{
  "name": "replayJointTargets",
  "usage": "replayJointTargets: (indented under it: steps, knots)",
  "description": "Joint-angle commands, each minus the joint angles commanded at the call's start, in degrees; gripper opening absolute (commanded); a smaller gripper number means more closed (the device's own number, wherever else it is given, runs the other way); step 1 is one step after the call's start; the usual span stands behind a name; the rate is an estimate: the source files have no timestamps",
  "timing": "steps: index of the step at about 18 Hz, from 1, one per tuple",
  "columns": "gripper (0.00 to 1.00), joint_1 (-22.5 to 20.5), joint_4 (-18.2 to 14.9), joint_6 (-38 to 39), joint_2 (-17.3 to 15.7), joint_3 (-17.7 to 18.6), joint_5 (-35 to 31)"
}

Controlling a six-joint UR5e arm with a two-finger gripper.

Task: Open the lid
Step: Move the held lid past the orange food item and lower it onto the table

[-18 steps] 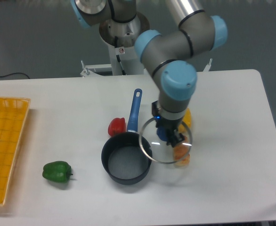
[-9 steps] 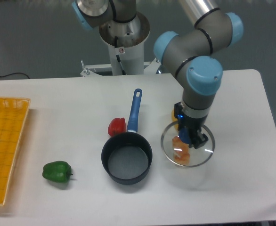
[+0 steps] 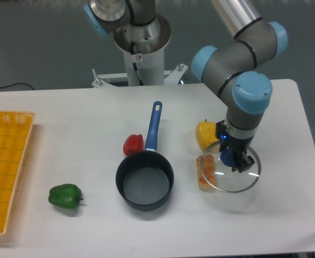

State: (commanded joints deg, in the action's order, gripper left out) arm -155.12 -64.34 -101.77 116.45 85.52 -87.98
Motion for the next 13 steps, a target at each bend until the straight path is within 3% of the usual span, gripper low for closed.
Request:
replayJointTargets:
  steps: [13]
  knots:
    - [0.60, -2.91, 2.72, -4.66, 4.22, 0.70, -1.32]
